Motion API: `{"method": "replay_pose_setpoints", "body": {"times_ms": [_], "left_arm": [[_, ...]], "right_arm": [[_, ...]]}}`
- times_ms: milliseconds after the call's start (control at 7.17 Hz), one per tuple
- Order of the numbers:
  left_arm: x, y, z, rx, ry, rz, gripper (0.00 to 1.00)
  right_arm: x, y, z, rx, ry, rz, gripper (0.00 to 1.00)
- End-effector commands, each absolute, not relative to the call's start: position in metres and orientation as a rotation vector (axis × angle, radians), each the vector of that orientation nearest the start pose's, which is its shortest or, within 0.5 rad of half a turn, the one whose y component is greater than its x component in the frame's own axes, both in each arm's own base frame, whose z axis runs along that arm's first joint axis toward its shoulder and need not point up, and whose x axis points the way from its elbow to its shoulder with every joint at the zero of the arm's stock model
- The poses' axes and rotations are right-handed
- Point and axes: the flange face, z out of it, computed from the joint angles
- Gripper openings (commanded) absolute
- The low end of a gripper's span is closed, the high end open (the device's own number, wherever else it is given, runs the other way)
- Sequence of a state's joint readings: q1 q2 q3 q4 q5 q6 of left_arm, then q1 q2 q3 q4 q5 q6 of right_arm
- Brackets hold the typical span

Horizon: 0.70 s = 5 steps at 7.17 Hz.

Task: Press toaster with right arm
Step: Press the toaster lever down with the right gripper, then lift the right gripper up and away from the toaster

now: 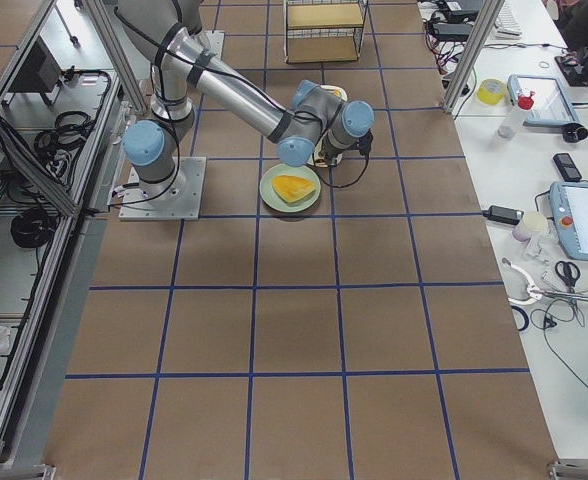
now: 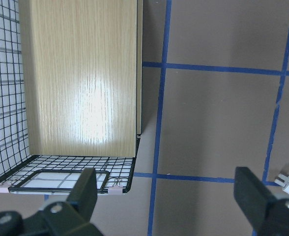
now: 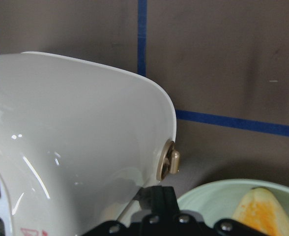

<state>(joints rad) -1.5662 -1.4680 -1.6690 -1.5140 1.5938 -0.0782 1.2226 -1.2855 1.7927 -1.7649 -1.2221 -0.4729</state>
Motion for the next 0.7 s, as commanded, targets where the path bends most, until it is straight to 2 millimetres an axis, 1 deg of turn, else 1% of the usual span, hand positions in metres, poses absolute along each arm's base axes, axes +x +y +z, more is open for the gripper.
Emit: {"method": "replay_pose_setpoints", "body": {"times_ms": [0,140,279,419,558], "left_arm": [[-0.129,-0.455,0.494,-0.130,3.117,-0.097,1.00],[-0.129,-0.455,0.494,-0.130,3.117,-0.097,1.00],[-0.129,-0.455,0.493,-0.130,3.117,-0.095,1.00],[-0.129,-0.455,0.494,-0.130,3.117,-0.097,1.00],[-0.129,-0.455,0.494,-0.130,3.117,-0.097,1.00]], "right_arm": [[-0.026,-0.545,0.285,-0.011,2.776,0.217,0.06],[-0.023,-0.538,0.309,0.007,2.818,0.179,0.10],[-0.021,-0.533,0.326,-0.001,2.834,0.137,0.17],[-0.021,-0.535,0.347,-0.009,2.852,0.089,0.30],[-0.026,-0.542,0.377,-0.027,2.918,0.085,0.46]]}}
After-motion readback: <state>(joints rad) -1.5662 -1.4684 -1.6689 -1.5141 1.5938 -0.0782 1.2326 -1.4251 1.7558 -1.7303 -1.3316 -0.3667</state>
